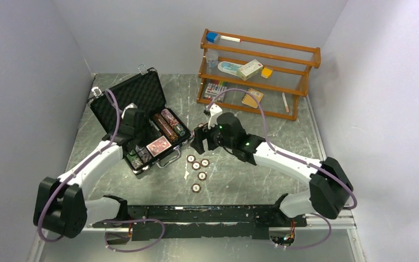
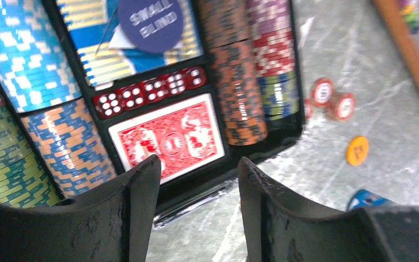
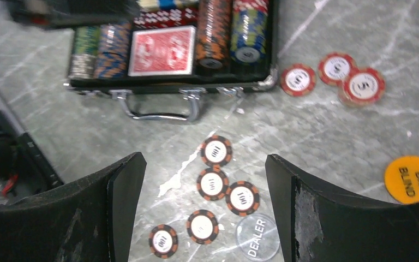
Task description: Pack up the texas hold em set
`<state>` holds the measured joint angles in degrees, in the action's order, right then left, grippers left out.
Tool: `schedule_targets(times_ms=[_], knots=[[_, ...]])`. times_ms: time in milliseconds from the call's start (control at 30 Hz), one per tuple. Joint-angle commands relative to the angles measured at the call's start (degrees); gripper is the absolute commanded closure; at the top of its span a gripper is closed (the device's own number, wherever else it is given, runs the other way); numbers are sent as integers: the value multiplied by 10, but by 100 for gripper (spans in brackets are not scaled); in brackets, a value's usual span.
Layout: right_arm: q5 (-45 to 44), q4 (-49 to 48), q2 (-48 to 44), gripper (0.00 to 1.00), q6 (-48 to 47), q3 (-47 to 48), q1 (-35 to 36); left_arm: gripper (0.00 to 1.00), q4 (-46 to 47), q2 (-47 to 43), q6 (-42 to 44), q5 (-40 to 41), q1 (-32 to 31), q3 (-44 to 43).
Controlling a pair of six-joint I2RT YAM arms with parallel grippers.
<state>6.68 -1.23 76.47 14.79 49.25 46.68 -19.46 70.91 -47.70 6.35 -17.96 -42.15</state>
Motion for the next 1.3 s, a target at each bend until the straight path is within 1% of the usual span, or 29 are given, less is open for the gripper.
schedule_targets(times_ms=[0, 133, 267, 433, 567, 800, 900, 933, 1200, 1267], knots=[[-80, 74, 49, 15, 24, 38, 1, 41, 34, -70, 46, 1, -8, -35], [-129, 124, 91, 15, 34, 64, 1, 39, 47, -132, 74, 0, -8, -37], [-165, 185, 124, 15, 43, 78, 1, 36, 41, -192, 107, 23, -9, -46], [-153, 247, 153, 14, 40, 77, 1, 33, 34, -252, 161, 56, -9, -61], [-118, 274, 159, 15, 45, 67, 1, 31, 36, -282, 198, 86, -8, -65], [-78, 307, 184, 17, 44, 74, 7, 29, 44, -296, 225, 109, -9, -50], [-78, 326, 206, 18, 47, 78, 9, 29, 42, -296, 225, 120, -8, -47], [-80, 329, 210, 18, 48, 94, 11, 29, 41, -296, 226, 123, -9, -46], [-105, 347, 246, 26, 59, 112, 23, 28, 35, -302, 225, 134, -8, -46], [-115, 353, 256, 31, 62, 117, 26, 28, 33, -305, 225, 138, -9, -46]])
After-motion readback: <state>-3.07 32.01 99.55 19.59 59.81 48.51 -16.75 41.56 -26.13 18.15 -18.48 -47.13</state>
